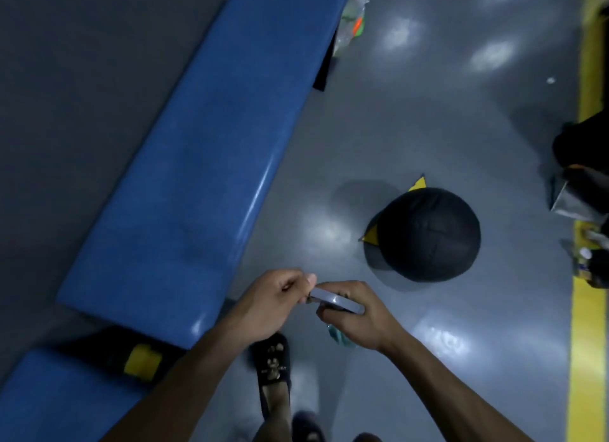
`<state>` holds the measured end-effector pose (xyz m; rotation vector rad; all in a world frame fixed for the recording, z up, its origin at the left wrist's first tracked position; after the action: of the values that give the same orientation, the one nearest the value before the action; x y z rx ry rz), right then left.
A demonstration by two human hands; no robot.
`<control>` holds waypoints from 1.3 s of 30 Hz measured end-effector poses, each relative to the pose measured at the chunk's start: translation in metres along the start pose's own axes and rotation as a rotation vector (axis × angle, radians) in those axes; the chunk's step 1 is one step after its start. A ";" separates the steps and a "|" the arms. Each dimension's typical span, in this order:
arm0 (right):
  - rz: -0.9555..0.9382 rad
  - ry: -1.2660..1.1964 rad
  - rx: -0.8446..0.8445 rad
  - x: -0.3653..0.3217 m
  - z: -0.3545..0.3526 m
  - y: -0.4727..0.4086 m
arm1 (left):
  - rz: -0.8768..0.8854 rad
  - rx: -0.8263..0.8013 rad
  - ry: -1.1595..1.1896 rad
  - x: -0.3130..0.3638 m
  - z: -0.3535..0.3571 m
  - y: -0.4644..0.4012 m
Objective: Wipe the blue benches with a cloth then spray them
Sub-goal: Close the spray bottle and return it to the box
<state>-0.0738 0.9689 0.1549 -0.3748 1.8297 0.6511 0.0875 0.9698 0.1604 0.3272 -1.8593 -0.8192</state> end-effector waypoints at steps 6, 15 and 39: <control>0.053 -0.154 0.145 0.005 -0.106 -0.079 | 0.177 0.043 -0.052 0.119 -0.018 -0.092; 0.049 -0.348 0.041 0.008 -0.291 -0.195 | 0.324 0.139 -0.261 0.285 -0.031 -0.242; -0.199 0.213 -0.046 0.007 -0.632 -0.645 | 0.085 0.205 -0.108 0.522 -0.230 -0.661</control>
<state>-0.2054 0.0753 0.1409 -0.6698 1.9494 0.5322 -0.0256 0.1044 0.1409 0.3351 -2.0493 -0.6001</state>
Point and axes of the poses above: each hand's wrist, its own y-axis away from the middle knuckle, its own z-axis out of the palm, x = y × z, the point moved 5 cm from there along -y, towards the middle knuckle, and after that the axes turned 13 degrees about -z, right-handed, at the moved point
